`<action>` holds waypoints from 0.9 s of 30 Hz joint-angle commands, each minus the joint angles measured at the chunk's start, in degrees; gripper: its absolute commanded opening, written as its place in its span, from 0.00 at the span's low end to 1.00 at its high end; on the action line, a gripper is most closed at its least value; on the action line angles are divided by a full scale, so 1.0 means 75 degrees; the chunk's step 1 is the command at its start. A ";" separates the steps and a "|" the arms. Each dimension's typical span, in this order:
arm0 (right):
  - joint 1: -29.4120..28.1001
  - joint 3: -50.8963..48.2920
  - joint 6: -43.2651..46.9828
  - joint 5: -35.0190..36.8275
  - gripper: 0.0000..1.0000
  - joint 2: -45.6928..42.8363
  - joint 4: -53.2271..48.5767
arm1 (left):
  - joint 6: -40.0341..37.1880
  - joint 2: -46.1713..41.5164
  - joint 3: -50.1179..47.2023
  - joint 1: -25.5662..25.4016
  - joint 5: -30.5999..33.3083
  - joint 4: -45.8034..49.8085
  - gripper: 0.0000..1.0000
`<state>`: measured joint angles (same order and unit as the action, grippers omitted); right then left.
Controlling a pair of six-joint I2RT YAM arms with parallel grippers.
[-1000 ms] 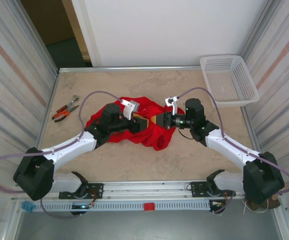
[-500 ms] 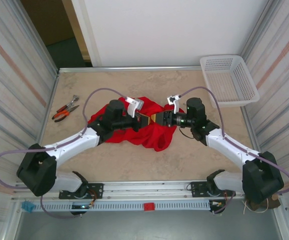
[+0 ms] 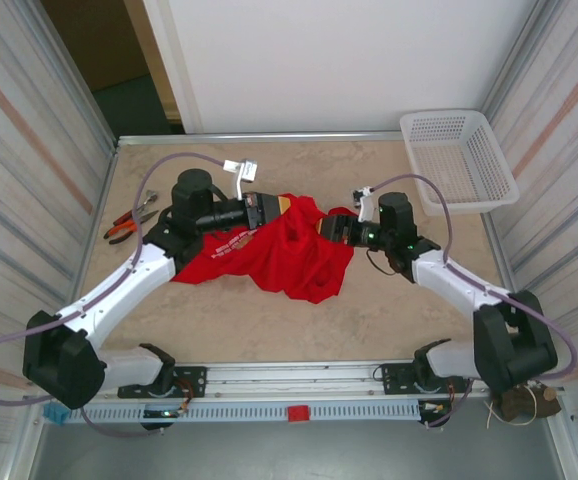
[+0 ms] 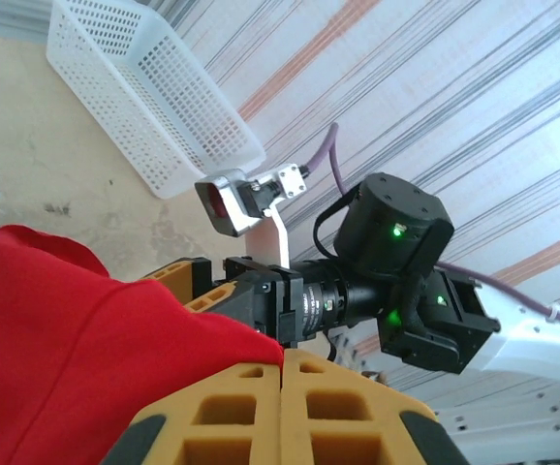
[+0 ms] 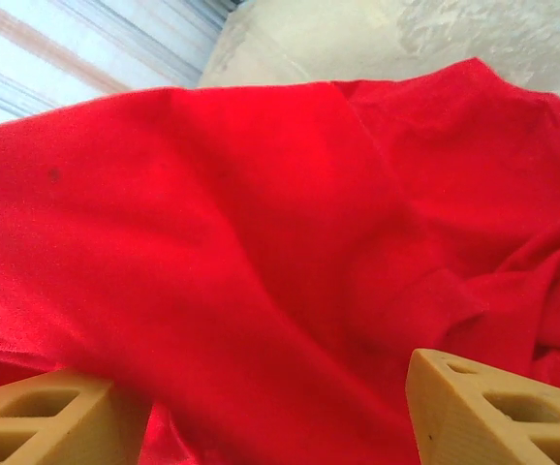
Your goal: Fold the inside-out t-shirt
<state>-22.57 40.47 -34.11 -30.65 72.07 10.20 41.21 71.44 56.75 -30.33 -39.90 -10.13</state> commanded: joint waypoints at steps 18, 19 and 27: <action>-0.2793 0.1452 0.1197 0.3528 0.56 -0.0623 -0.1248 | 0.2122 -0.0174 -0.0163 -0.0122 0.0270 -0.1383 0.00; -0.2781 0.1448 0.1240 0.3588 0.46 -0.0521 -0.1127 | 0.2123 -0.0190 -0.0150 -0.0139 0.0303 -0.1370 0.00; -0.2587 0.1823 0.2040 0.1758 0.00 -0.1015 -0.1667 | 0.1621 -0.0306 -0.0261 -0.0019 0.1017 -0.0486 0.00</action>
<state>-42.65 51.33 -23.57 -9.63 68.62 -1.30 55.77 71.33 54.63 -31.11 -35.64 -16.19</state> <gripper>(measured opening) 0.045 0.045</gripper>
